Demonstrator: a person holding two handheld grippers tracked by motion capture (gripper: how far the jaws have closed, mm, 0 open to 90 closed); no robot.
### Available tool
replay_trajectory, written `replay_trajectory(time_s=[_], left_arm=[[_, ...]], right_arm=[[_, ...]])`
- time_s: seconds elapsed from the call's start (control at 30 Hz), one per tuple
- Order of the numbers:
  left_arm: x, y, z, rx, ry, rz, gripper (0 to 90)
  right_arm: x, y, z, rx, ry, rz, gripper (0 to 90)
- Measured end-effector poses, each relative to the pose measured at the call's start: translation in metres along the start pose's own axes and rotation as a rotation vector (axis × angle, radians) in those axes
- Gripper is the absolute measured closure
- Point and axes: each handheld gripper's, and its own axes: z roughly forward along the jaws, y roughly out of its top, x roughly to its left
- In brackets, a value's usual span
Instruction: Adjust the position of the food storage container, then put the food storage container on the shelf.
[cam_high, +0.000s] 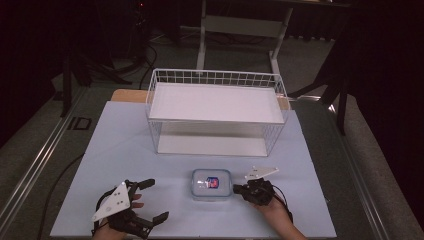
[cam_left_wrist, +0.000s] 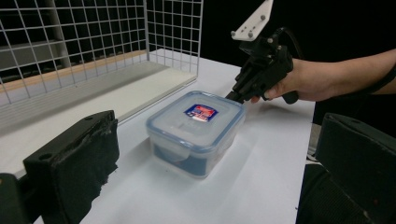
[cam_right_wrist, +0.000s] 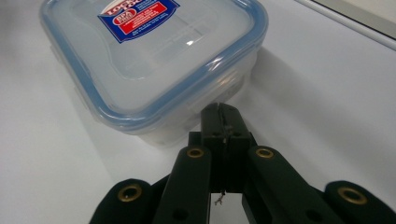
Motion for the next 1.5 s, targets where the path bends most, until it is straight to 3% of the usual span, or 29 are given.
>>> replay_trajectory(time_s=[0.33, 0.47, 0.6, 0.77, 0.83, 0.87, 0.93, 1.13, 1.23, 1.3, 1.33, 1.37, 1.43, 1.5], left_arm=[[-0.001, -0.001, 0.001, 0.005, -0.011, 0.0, 0.6], [-0.001, 0.0, 0.001, 0.006, -0.014, 0.001, 0.6], [-0.001, 0.0, 0.0, 0.011, -0.013, -0.001, 0.6], [0.0, -0.001, 0.001, 0.01, -0.021, -0.017, 0.6], [0.001, -0.001, 0.002, 0.007, -0.03, -0.033, 0.6], [0.003, -0.001, 0.003, -0.002, -0.054, -0.076, 0.6], [0.003, 0.001, 0.004, 0.001, -0.063, -0.092, 0.6], [0.001, 0.011, 0.007, 0.021, -0.069, -0.06, 0.6], [-0.004, 0.019, 0.01, 0.048, -0.071, -0.039, 0.6], [-0.006, 0.027, 0.014, 0.094, -0.07, -0.042, 0.6], [-0.007, 0.03, 0.016, 0.102, -0.072, -0.043, 0.6], [-0.007, 0.033, 0.018, 0.107, -0.077, -0.04, 0.6], [-0.007, 0.04, 0.021, 0.106, -0.049, -0.035, 0.6], [-0.003, 0.046, 0.025, 0.117, -0.059, -0.065, 0.6]], right_arm=[[0.008, 0.015, 0.017, -0.002, 0.018, -0.04, 90.0], [0.009, 0.016, 0.021, -0.012, 0.029, -0.025, 90.0], [0.01, 0.017, 0.019, -0.013, 0.008, -0.047, 90.0], [0.008, 0.016, 0.003, -0.025, -0.05, -0.072, 89.2], [0.008, 0.016, -0.006, -0.049, -0.056, -0.065, 84.4], [0.008, 0.016, -0.009, -0.055, -0.056, -0.064, 82.3], [0.01, 0.017, -0.022, -0.092, -0.08, -0.072, 70.4], [0.024, 0.021, -0.041, -0.187, -0.105, -0.086, 32.4], [0.031, 0.024, -0.047, -0.206, -0.087, -0.106, 14.8], [0.034, 0.026, -0.051, -0.233, -0.096, -0.101, 13.9], [0.036, 0.027, -0.052, -0.243, -0.117, -0.104, 13.9], [0.037, 0.029, -0.054, -0.235, -0.112, -0.116, 13.9], [0.039, 0.032, -0.057, -0.254, -0.09, -0.12, 15.2], [0.042, 0.036, -0.059, -0.271, -0.1, -0.143, 19.8]])
